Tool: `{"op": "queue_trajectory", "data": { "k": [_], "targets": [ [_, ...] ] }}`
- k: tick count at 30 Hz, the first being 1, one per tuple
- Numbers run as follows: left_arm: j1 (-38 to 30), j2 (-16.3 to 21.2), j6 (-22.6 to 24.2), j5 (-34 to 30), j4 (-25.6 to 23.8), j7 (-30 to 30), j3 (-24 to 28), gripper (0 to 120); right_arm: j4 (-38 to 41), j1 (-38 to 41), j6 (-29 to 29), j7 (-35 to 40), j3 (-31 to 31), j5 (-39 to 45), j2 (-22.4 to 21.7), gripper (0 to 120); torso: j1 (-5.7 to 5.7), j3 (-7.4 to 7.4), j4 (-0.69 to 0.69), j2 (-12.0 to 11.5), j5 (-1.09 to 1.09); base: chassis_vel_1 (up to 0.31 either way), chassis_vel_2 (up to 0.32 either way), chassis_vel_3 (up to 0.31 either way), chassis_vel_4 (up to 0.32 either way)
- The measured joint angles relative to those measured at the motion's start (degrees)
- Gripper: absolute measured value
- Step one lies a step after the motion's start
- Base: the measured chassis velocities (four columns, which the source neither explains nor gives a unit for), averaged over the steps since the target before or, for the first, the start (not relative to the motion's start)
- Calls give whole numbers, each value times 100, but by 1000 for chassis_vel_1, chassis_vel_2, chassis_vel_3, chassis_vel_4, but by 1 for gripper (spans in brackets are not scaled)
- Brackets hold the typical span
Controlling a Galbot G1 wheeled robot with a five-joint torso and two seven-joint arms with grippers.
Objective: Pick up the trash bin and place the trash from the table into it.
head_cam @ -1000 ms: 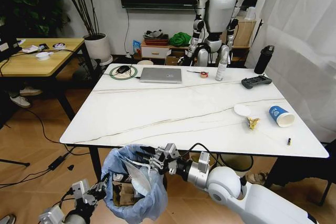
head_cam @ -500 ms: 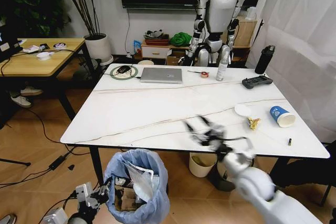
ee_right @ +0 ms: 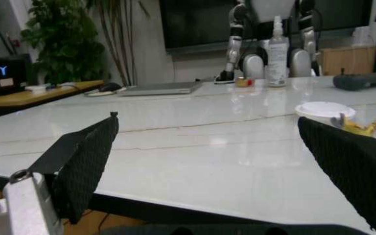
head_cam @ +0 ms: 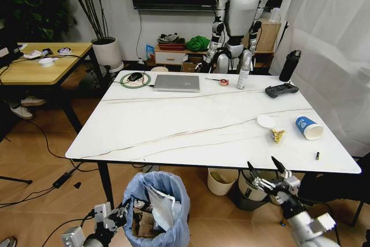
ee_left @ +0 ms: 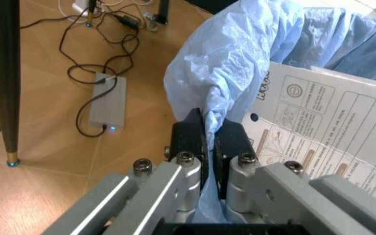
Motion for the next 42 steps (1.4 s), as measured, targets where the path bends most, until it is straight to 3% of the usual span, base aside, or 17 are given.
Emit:
{"op": "queue_trajectory", "data": {
  "k": [3,10,42],
  "targets": [
    [24,179,-34,-77,82,82,-7,0,-230,-15,183,-221,181,-94,434,100,0,1,0,0,2,0,0,0,0],
    [-104,221,-68,-164,275,145,113,0,-437,54,297,-414,344,-155,924,100,0,1,0,0,1,0,0,0,0],
    [-391,91,-60,-150,530,120,392,0,-867,452,144,-490,419,262,636,100,0,1,0,0,3,-2,-2,1,1]
  ]
}}
